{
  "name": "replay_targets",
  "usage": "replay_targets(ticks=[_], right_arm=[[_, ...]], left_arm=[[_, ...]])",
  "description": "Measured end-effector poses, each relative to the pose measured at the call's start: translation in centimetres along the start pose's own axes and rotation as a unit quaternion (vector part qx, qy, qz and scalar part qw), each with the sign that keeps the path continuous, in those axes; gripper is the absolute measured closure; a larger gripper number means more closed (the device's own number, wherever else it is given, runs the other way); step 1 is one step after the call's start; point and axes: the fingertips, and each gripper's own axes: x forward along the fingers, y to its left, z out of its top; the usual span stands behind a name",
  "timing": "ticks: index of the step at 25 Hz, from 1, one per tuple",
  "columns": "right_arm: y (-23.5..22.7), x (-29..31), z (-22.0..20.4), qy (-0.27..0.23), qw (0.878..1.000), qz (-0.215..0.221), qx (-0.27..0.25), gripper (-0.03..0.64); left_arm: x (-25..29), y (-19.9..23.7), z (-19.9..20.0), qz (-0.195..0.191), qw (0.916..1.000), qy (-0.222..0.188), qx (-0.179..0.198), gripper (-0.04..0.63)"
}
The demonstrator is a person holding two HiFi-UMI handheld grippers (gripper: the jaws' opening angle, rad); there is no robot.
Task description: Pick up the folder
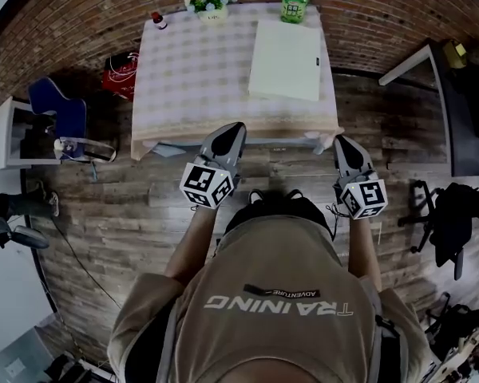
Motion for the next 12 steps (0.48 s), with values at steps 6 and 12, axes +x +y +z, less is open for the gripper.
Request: replay_targets(ticks=[6,12], right_arm=[[-1.6,3.2,-0.2,0.005,1.0,0.008,0.013,0.605],[-5.5,8.3,-1.0,0.003,1.0,0.024,0.019,0.604]], left_arm=[[2.8,2.4,-0.6,0.03,0.9992,0.022,-0.015,0.589],[6.2,4.2,0.8,0.055,0.998,0.03,0.003,0.589]])
